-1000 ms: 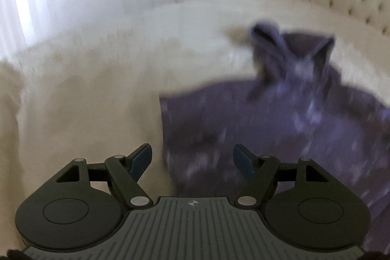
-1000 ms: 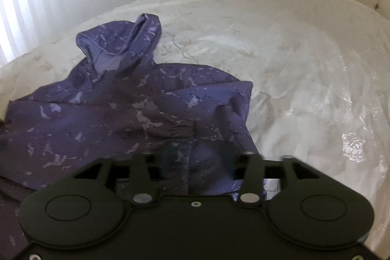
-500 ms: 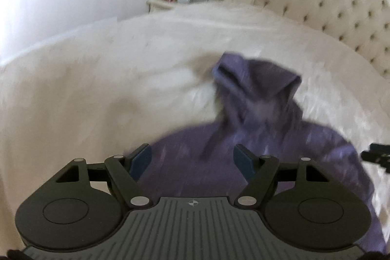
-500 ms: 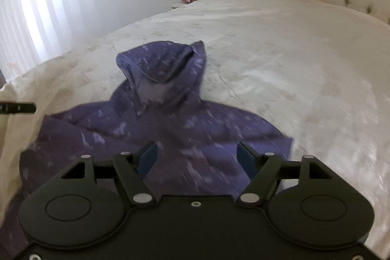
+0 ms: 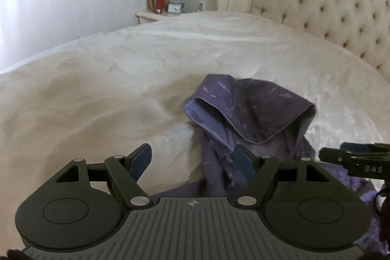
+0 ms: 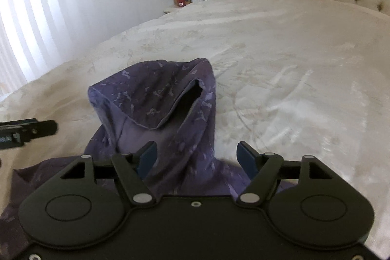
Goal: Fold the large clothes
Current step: 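Open the right gripper and smooth the folded jacket near the hood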
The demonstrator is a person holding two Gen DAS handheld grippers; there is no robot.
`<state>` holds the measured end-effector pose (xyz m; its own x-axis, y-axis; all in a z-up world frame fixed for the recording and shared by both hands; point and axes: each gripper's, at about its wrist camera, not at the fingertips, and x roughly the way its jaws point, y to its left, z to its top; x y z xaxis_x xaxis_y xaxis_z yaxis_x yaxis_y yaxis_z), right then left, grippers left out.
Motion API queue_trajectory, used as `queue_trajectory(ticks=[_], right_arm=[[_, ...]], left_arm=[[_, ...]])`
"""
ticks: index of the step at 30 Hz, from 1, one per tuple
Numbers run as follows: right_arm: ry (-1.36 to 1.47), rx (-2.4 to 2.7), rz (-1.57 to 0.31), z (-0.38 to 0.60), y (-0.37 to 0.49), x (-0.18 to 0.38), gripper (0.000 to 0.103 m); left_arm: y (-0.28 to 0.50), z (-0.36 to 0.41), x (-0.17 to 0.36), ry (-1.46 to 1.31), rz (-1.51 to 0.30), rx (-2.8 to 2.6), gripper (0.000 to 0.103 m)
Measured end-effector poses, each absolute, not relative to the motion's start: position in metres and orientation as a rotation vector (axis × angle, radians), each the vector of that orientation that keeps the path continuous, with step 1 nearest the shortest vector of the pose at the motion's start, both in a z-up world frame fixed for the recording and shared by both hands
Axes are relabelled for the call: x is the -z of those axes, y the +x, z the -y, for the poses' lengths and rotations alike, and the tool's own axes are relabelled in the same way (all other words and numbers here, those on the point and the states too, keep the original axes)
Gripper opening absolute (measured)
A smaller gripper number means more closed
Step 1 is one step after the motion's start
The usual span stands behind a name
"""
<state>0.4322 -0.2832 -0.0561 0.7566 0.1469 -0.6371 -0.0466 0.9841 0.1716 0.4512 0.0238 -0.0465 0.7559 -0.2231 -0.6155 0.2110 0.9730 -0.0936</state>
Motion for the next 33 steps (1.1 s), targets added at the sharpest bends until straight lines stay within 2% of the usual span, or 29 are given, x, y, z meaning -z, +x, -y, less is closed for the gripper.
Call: queue_trajectory(ticks=[12, 20, 26, 33], right_arm=[[0.023, -0.079, -0.694, 0.283, 0.490, 0.082, 0.073], [0.250, 0.007, -0.747, 0.359, 0.493, 0.121, 0.074], [0.521, 0.007, -0.726, 0.389, 0.489, 0.140, 0.079], [0.391, -0.035, -0.752, 0.379, 0.474, 0.115, 0.081]], left_arm=[[0.497, 0.003, 0.082, 0.061, -0.660, 0.247, 0.073], [0.510, -0.023, 0.109, -0.012, -0.730, 0.197, 0.075], [0.492, -0.032, 0.105, 0.026, -0.710, 0.220, 0.076], [0.453, -0.045, 0.066, 0.091, -0.609, 0.318, 0.074]])
